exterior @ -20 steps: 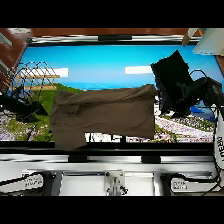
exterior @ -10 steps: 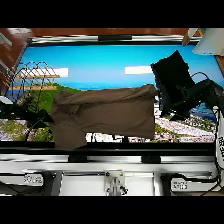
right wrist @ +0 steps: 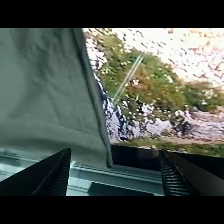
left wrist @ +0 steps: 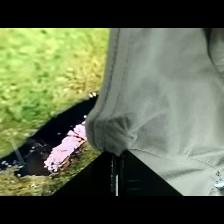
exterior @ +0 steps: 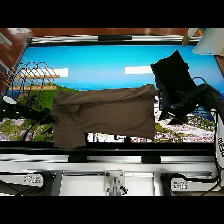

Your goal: Fold the shirts.

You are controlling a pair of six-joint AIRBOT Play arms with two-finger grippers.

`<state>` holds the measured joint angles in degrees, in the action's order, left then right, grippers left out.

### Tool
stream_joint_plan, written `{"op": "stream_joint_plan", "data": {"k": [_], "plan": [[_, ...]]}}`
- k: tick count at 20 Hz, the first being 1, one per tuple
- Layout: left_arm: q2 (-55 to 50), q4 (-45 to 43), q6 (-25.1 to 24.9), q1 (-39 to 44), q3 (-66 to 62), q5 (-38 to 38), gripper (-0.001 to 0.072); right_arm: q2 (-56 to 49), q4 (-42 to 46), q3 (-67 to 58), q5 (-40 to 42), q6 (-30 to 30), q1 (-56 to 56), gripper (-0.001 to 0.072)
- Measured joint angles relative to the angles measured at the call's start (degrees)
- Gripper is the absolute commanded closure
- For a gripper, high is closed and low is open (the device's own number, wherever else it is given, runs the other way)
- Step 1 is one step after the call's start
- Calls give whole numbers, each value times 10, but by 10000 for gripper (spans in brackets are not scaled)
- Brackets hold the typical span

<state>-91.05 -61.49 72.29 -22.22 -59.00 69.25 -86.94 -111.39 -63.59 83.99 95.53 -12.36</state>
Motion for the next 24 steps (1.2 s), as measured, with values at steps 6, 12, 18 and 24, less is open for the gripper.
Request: {"op": "stream_joint_plan", "data": {"k": [6,12,18,24], "plan": [[18,-11,-10,2,1,-7,672,0,-33,96,-41,-3,17,68],[47,-3,-13,1,0,8,672,1,-66,124,-57,-11,54,69],[79,0,-14,1,-10,18,673,3,-78,130,-102,-34,127,638],[167,81,-75,1,-73,36,673,116,-83,60,-92,20,130,639]]}}
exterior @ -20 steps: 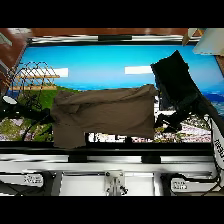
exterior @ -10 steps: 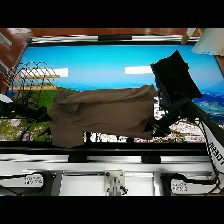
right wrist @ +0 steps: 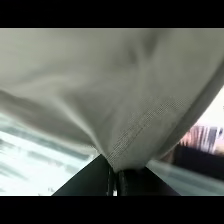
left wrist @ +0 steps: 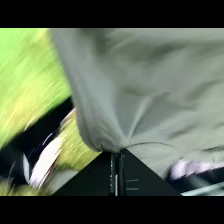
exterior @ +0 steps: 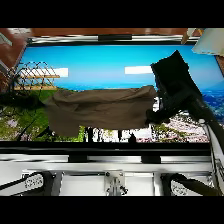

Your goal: Fold the shirts.

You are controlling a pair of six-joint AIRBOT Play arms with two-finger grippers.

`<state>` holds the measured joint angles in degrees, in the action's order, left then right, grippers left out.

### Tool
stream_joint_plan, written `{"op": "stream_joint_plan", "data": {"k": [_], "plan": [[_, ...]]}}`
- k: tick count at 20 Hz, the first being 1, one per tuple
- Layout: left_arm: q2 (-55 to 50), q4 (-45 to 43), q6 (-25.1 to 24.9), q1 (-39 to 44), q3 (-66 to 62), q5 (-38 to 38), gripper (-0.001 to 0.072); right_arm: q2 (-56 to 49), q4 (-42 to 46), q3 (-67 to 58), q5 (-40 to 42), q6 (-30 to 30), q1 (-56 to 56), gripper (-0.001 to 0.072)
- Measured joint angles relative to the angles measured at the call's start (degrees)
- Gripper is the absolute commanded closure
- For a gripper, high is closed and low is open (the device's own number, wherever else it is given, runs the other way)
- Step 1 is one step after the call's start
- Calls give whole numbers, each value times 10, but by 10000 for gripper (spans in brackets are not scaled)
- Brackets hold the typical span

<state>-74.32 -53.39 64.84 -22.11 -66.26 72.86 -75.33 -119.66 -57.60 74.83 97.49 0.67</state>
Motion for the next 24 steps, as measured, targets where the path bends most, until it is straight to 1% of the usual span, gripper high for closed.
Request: {"op": "stream_joint_plan", "data": {"k": [2,5,7,9,11,13,16,18,21,23,24], "plan": [[73,77,-35,0,-55,-31,672,66,5,-76,-1,30,-14,638],[202,159,-67,0,-165,-129,672,172,42,-235,-48,52,-39,638],[280,178,-77,0,-228,-193,672,229,77,-338,-84,54,-48,638],[349,172,-74,-1,-268,-228,673,277,110,-424,-108,56,-54,638],[406,125,-43,-1,-289,-244,673,316,141,-482,-115,57,-56,638],[447,46,-2,-1,-299,-227,673,348,173,-516,-112,58,-58,638],[478,-24,33,-1,-307,-166,673,367,200,-536,-71,56,-59,638],[477,-49,40,-1,-309,-114,673,362,210,-542,-26,47,-59,638],[447,-66,46,-1,-305,-24,673,321,225,-544,80,20,-59,638],[411,-67,47,0,-280,33,672,278,230,-520,156,3,-59,638],[391,-66,46,0,-258,54,673,257,230,-496,179,-5,-59,638]]}}
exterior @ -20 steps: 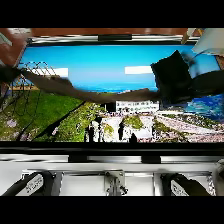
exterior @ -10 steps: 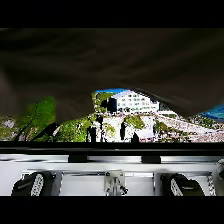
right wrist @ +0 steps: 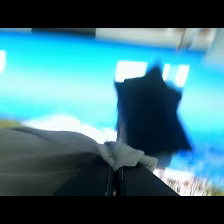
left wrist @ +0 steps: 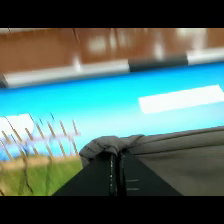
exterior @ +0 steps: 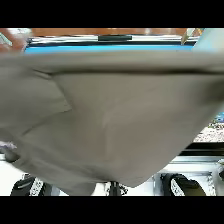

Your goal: Fold the shirts.

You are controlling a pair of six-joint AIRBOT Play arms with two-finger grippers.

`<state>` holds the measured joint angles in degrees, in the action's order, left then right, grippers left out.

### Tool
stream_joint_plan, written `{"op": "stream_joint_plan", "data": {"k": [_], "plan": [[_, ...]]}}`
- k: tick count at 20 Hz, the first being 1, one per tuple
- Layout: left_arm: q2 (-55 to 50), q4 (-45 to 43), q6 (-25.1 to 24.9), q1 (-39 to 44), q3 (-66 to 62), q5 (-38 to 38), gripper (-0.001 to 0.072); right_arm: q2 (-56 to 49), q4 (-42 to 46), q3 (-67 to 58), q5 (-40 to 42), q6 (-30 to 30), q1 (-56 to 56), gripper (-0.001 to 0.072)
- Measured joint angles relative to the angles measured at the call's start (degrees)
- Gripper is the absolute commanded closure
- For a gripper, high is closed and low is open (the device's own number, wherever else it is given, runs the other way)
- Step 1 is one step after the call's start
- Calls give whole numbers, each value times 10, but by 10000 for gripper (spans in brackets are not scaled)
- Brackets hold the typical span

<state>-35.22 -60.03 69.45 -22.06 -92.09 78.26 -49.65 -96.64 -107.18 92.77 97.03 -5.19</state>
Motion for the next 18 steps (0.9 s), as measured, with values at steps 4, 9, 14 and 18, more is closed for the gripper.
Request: {"op": "stream_joint_plan", "data": {"k": [4,9,14,18], "plan": [[-109,-1,-18,20,122,21,674,-96,-10,169,-3,-27,0,638],[-302,-9,-11,80,184,-125,673,-267,-82,271,-225,-36,29,637],[-449,-2,4,150,170,-311,673,-384,-78,289,-471,-34,83,638],[-508,0,48,171,166,-459,672,-421,-31,292,-609,-35,93,638]]}}
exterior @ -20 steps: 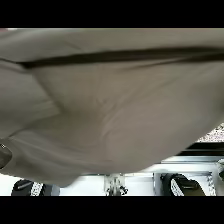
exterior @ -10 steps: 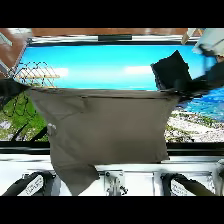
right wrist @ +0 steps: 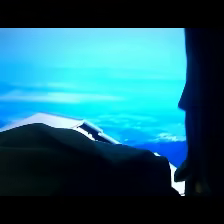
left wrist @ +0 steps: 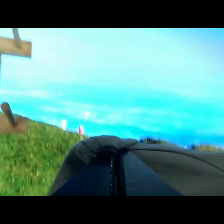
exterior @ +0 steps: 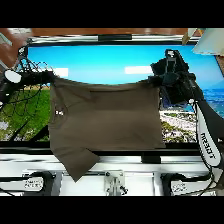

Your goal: Fold the shirts.

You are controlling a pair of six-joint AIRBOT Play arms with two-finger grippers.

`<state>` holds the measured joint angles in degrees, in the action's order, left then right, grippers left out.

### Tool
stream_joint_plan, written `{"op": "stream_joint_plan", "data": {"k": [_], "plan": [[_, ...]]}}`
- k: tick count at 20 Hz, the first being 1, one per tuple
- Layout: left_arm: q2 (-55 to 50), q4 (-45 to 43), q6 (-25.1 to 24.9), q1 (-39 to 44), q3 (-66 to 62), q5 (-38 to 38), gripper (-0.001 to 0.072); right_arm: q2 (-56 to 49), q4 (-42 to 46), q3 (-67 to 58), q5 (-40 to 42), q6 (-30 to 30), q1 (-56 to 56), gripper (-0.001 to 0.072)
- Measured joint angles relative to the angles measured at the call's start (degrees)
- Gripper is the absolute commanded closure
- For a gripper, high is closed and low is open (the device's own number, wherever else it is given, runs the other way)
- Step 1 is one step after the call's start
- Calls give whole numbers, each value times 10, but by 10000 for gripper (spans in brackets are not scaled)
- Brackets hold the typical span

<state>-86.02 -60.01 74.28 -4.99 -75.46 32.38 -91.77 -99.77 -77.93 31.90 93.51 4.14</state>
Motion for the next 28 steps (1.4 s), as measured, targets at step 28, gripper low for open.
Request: {"op": "stream_joint_plan", "data": {"k": [28], "plan": [[-31,-86,33,-9,24,385,672,6,13,36,368,-19,-67,638]]}}
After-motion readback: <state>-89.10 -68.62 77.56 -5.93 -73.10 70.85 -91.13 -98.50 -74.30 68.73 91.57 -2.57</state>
